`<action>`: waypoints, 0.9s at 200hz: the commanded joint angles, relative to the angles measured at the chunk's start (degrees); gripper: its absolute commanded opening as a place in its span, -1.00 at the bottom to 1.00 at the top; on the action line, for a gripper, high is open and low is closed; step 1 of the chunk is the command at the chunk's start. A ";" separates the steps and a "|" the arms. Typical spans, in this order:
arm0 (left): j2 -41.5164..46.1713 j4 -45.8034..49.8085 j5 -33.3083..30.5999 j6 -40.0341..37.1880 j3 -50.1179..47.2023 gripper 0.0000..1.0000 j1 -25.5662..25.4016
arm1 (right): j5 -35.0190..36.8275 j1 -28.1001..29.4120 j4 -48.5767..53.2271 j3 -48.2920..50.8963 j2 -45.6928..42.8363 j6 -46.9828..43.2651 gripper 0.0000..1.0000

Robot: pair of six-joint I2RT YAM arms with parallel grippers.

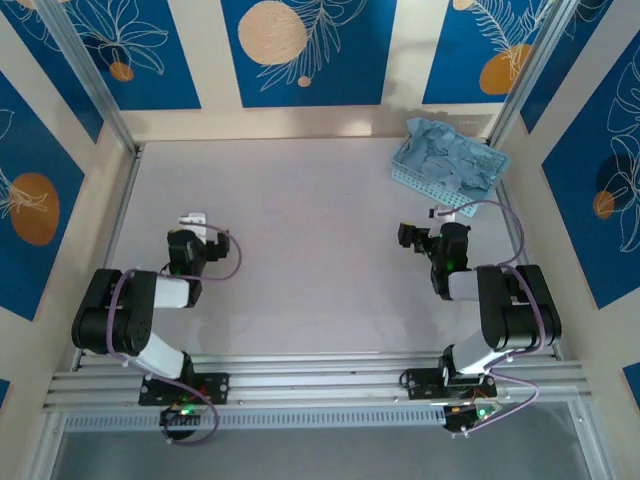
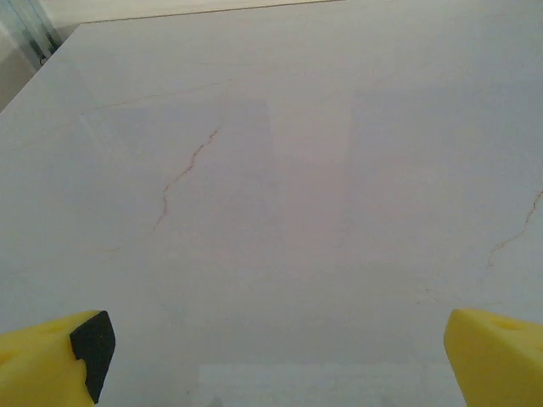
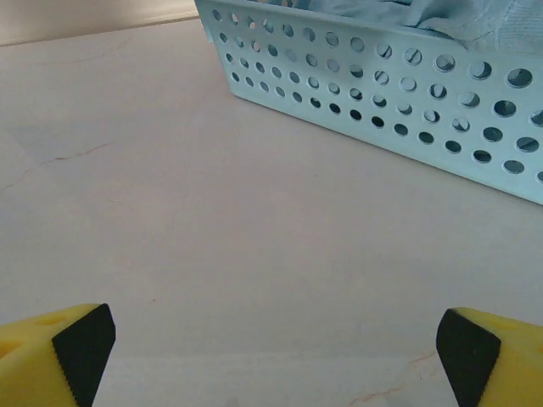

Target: Fold and stack the t-shirts

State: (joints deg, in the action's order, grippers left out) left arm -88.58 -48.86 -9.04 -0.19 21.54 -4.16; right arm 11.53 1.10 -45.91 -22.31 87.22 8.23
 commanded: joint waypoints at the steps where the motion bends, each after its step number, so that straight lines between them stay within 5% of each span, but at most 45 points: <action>1: 0.68 -1.33 -0.37 -0.69 0.08 1.00 -0.41 | -0.28 -0.14 -1.89 -0.69 -0.09 -1.20 0.99; 131: 0.88 -1.37 -0.37 -0.64 0.14 1.00 -0.41 | 0.61 0.45 -2.24 -0.49 -0.76 -1.81 0.98; 144: 4.53 5.40 0.11 -1.55 2.12 1.00 -0.83 | 5.18 3.48 7.08 -3.58 -5.20 -4.14 0.99; 162: 13.75 15.42 -7.91 -3.19 5.57 1.00 -4.36 | 14.19 8.32 15.06 -8.79 -13.27 -4.69 0.98; 171: 18.13 12.84 -10.97 -4.99 5.59 1.00 -6.37 | 16.22 8.91 20.12 -12.50 -17.04 1.05 0.99; 180: 20.98 16.38 -16.37 -2.50 9.39 1.00 -7.80 | 15.52 7.41 36.93 -22.32 -18.59 12.53 0.99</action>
State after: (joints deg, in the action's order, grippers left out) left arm -76.75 -37.28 -14.13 -2.11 24.08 -8.14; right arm 19.90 8.67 -30.63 -29.41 76.93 7.20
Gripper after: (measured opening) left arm 0.998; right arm 0.993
